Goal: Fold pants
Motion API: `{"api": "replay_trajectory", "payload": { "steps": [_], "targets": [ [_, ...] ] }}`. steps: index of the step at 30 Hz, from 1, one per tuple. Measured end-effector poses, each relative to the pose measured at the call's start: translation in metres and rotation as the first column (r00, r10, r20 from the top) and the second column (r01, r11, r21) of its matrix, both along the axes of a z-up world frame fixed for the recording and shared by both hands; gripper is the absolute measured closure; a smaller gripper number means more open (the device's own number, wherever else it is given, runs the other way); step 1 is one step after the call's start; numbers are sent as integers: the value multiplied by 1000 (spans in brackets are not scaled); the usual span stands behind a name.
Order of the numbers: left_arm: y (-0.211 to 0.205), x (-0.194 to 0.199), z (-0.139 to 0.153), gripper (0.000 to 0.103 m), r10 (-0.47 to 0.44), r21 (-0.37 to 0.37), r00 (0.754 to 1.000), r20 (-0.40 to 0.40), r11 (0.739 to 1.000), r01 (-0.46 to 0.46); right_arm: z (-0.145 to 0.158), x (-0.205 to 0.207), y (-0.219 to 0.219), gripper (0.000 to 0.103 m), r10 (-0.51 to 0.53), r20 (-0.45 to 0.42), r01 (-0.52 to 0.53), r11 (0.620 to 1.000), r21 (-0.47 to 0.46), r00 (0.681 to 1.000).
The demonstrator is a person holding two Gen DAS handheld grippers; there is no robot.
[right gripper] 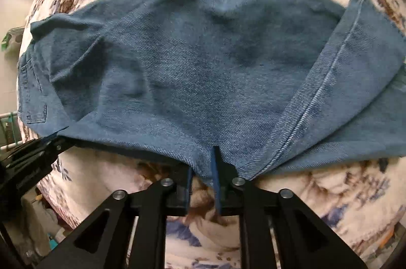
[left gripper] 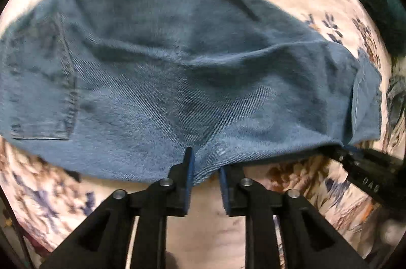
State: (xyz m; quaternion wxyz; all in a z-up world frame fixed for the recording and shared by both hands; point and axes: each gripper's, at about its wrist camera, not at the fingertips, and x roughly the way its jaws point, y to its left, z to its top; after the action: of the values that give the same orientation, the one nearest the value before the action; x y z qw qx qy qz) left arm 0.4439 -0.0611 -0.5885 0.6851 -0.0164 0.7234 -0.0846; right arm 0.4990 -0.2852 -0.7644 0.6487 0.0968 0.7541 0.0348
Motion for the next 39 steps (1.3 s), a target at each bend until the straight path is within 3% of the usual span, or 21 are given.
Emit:
{"api": "replay_trajectory", "payload": {
  "steps": [1, 3, 4, 5, 11, 16, 25, 26, 29, 30, 31, 32, 33, 36, 39],
  "targets": [
    [-2, -2, 8, 73, -9, 12, 1000, 26, 1000, 8, 7, 0, 3, 45, 2, 9, -2, 1000, -18, 1000],
    [-5, -7, 21, 41, -21, 26, 998, 63, 999, 19, 20, 3, 10, 2, 11, 30, -10, 999, -43, 999],
    [-6, -8, 26, 16, -23, 36, 996, 81, 999, 20, 29, 3, 13, 2, 20, 55, -16, 997, -78, 998],
    [-8, -8, 34, 8, -24, 43, 993, 116, 999, 19, 34, 2, 15, 2, 28, 64, -22, 995, -102, 998],
    [-12, 3, 65, 8, -38, 136, 963, 268, 991, 2, 66, 18, -3, 2, -8, 150, 45, 969, -241, 989],
    [-3, 27, 58, 8, 12, 186, 953, 302, 980, -71, 62, 28, -75, 2, -92, 159, 133, 955, -264, 983],
    [20, 51, 22, 8, 92, 246, 954, 285, 955, -166, 0, 76, -154, 2, -257, 151, 293, 900, -323, 954],
    [21, 51, 19, 8, 96, 248, 956, 279, 954, -168, -8, 80, -159, 3, -274, 139, 305, 894, -327, 952],
    [20, 47, 15, 8, 97, 250, 960, 263, 954, -165, -25, 84, -183, 19, -379, 125, 399, 870, -291, 917],
    [19, 46, 15, 8, 96, 245, 961, 260, 956, -162, -24, 82, -190, 34, -414, 134, 435, 858, -272, 901],
    [18, 44, 14, 8, 95, 239, 962, 255, 958, -158, -21, 79, -195, 70, -440, 146, 463, 846, -263, 886],
    [16, 43, 15, 8, 94, 236, 963, 251, 959, -155, -15, 73, -202, 88, -474, 159, 499, 836, -228, 866],
    [15, 41, 15, 8, 92, 233, 964, 250, 961, -152, -8, 65, -209, 95, -515, 168, 540, 822, -180, 841],
    [10, 37, 17, 8, 88, 211, 966, 245, 967, -142, 23, 21, -238, 95, -648, 226, 676, 734, -72, 728],
    [4, 36, 17, 8, 83, 193, 966, 244, 972, -132, 27, -25, -262, 95, -740, 217, 761, 648, -24, 636]
  ]
}}
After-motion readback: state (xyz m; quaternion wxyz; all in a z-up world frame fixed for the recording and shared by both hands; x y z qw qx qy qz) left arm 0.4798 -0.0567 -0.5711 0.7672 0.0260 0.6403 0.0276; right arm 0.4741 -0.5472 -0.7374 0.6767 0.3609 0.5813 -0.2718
